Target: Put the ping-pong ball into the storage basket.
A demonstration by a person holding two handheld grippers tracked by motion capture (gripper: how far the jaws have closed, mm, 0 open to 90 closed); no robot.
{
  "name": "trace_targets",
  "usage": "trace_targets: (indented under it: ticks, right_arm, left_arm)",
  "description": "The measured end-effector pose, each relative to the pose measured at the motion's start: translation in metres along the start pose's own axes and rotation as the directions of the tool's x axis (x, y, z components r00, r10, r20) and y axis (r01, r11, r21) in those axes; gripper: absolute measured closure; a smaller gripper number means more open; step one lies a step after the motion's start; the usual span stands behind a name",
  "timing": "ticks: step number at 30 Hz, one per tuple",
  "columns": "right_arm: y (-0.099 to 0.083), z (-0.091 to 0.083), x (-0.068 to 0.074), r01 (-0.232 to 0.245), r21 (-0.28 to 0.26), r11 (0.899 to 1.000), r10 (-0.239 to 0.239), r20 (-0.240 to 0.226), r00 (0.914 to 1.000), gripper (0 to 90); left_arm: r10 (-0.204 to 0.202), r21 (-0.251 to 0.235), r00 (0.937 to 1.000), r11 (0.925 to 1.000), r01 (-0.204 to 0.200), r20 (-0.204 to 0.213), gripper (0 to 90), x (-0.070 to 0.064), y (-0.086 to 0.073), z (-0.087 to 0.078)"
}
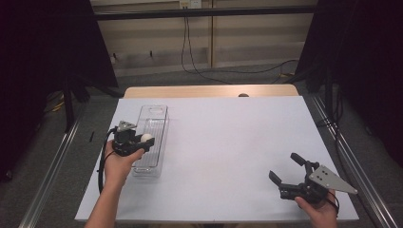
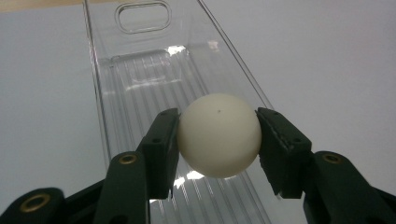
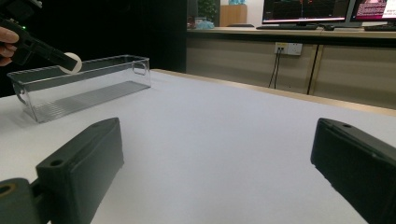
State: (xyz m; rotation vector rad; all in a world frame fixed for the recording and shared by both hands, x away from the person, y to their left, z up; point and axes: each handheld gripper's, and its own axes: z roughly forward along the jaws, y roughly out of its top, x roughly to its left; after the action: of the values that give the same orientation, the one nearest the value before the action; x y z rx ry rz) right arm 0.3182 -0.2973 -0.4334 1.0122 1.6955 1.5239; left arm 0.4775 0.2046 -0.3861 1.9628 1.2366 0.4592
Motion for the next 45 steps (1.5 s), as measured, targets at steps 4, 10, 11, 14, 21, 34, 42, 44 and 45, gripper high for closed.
trace_targets:
  ticks: [4,10,11,14,21,34,42,44,45]
  right_arm:
    - [0.0,0.001,0.0,0.0,0.0,1.0,0.0,-0.002,1.0,2.0]
    - [0.0,0.001,0.0,-0.001,0.001,1.0,0.001,-0.004,1.0,2.0]
    - [0.0,0.001,0.0,0.0,0.0,1.0,0.0,-0.004,1.0,2.0]
    - [0.0,0.001,0.0,-0.003,0.001,1.0,0.003,-0.004,1.0,2.0]
    - [0.0,0.001,0.0,0.0,0.0,1.0,0.0,-0.007,1.0,1.9]
    - [0.0,-0.001,0.0,-0.003,-0.002,1.0,0.003,0.004,1.0,2.0]
    - [0.0,-0.001,0.001,-0.008,-0.006,1.0,0.008,-0.001,1.0,1.9]
    - [0.0,0.0,0.001,-0.01,-0.002,1.0,0.01,0.0,0.9999,1.9]
    - [0.0,0.0,0.002,-0.007,-0.003,1.0,0.007,0.0,1.0,2.0]
  left_arm:
    - [-0.011,-0.006,0.9999,0.9999,0.011,0.003,50.8,0.0,0.0,0.001]
    - [-0.011,0.001,0.9999,0.9999,0.011,0.001,50.6,0.0,-0.003,0.003]
    - [-0.011,-0.001,0.9999,0.9999,0.011,-0.001,50.6,0.0,-0.004,0.004]
    - [-0.012,-0.001,0.9999,0.9999,0.012,-0.001,50.5,0.0,-0.005,0.004]
    - [-0.015,-0.002,0.9999,0.9999,0.015,-0.002,50.3,-0.002,-0.005,0.005]
    - [-0.02,-0.026,0.9997,0.9995,0.02,-0.012,39.1,-0.002,-0.006,0.004]
    - [-0.026,-0.058,0.9996,0.998,0.025,-0.014,29.7,0.0,-0.007,-0.002]
    - [-0.03,-0.069,0.9995,0.9972,0.029,-0.01,28.1,0.0,-0.007,-0.003]
    - [-0.029,-0.076,0.9996,0.9967,0.028,-0.004,27.4,0.0,-0.007,-0.004]
